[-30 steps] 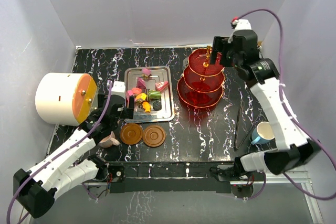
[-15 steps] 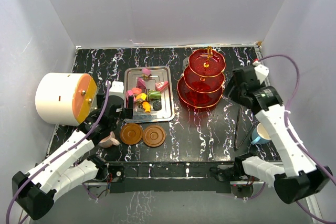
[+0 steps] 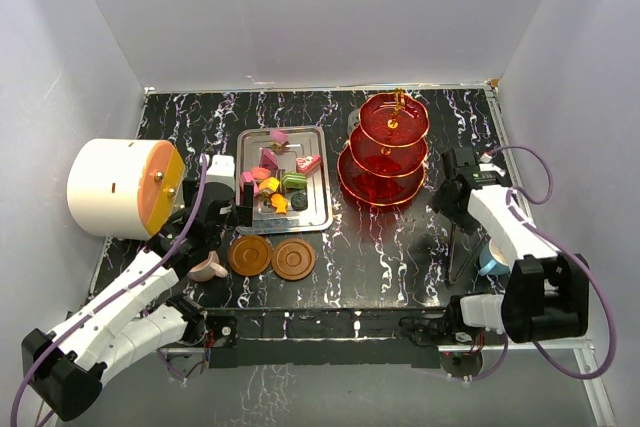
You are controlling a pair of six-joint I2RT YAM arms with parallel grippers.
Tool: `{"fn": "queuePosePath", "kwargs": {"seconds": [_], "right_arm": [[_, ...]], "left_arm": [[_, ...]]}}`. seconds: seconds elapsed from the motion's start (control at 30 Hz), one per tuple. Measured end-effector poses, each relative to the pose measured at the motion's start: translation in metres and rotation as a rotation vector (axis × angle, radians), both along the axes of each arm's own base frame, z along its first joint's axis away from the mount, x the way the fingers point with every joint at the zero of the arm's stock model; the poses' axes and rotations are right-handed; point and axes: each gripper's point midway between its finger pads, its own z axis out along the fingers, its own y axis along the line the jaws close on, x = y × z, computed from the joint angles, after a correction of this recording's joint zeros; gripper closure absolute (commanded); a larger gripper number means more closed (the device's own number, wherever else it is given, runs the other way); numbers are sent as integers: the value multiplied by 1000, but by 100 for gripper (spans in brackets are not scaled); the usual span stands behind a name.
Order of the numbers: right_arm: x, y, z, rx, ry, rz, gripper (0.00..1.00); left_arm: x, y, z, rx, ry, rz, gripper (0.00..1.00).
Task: Serve the afternoon tea
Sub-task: Pick up the clamp from the center of the board.
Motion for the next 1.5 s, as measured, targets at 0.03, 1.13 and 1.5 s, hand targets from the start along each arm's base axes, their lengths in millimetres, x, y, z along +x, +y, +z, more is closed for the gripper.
{"fn": "queuePosePath", "kwargs": {"seconds": [0.03,1.13,1.5], "right_arm": [[3,-4,-4,4,5,-18,32],[-16,40,-44,272,59,216,87],[-51,67,4,366,-40,301,86]], "left_arm": [[0,0,0,1,0,0,1],[1,0,-3,10,11,-2,1],[1,0,-3,12,12,-3,1]]}}
